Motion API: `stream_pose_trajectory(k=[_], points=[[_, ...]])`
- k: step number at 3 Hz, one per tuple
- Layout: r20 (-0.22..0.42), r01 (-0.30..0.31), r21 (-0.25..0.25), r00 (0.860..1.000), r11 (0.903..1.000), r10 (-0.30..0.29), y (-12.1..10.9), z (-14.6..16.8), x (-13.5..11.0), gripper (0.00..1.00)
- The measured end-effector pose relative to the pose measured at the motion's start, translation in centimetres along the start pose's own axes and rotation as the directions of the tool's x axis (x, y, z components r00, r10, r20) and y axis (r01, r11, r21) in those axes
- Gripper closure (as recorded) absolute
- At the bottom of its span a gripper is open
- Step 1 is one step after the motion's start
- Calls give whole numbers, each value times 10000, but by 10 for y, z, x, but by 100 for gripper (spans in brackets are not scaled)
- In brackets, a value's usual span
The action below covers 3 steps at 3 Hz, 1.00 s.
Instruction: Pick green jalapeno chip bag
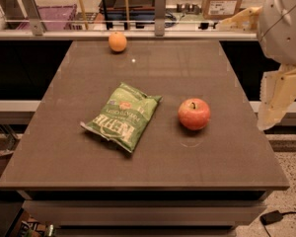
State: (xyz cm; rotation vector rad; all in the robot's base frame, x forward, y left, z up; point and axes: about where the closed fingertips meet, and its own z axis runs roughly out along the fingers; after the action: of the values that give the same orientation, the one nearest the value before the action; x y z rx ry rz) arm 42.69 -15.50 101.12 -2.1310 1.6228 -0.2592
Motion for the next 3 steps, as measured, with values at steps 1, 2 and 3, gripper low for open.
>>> stream_pose_trajectory(k=[1,2,3], points=[[695,1843,54,9804,9829,-1842,-20,11,-25,0],[1411,3267,185,9348,9450,-3259,-38,25,-48,0],[2121,3996,317,8931,9162,-3968,-47,49,-61,0]])
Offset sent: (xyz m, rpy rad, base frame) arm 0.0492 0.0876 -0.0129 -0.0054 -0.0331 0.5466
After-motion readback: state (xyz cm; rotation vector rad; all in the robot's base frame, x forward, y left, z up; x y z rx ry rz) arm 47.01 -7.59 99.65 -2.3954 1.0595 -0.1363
